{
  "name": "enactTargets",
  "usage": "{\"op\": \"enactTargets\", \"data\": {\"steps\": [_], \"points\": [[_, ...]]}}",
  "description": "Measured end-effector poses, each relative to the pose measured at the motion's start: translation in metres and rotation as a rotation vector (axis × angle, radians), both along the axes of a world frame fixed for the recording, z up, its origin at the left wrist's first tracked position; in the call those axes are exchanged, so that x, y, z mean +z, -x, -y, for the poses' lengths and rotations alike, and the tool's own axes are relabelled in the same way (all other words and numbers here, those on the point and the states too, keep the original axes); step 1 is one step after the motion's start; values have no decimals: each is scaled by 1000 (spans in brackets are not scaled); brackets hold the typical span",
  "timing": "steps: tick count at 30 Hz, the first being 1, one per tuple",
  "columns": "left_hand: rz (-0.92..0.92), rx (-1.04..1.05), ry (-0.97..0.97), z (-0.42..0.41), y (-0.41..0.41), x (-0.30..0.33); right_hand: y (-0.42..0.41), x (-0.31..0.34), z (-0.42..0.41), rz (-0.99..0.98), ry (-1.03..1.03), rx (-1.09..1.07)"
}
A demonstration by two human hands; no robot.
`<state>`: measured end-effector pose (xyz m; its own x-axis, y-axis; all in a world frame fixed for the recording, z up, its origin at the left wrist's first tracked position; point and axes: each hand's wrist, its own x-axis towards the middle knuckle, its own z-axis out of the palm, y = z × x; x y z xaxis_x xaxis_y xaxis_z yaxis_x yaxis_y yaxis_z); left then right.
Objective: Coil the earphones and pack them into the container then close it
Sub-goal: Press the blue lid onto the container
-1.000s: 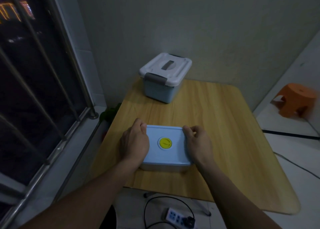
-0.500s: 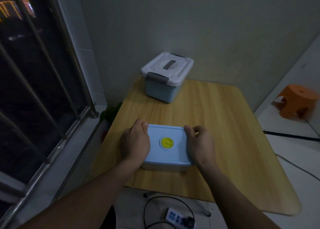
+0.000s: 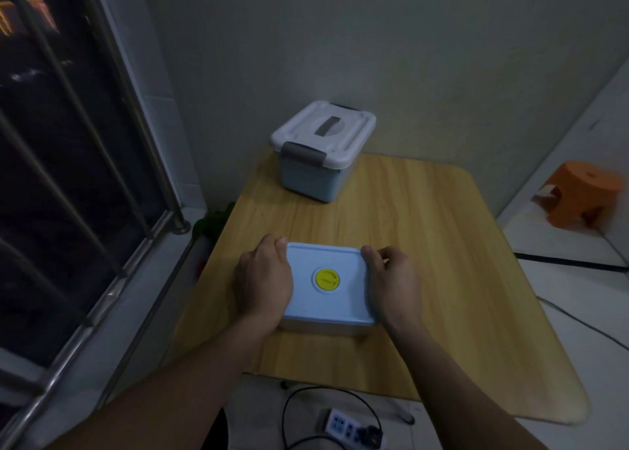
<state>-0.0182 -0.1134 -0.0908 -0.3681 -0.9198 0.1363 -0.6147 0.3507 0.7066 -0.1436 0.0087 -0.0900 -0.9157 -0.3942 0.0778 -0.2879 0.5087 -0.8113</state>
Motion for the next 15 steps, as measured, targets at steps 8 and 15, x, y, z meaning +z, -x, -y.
{"op": "enactTargets", "data": {"steps": [8, 15], "points": [[30, -18, -17, 3, 1, 0, 1, 1, -1, 22, 30, 7], [82, -3, 41, -2, 0, 6, 2, 12, -11, 62, -43, 60]]}}
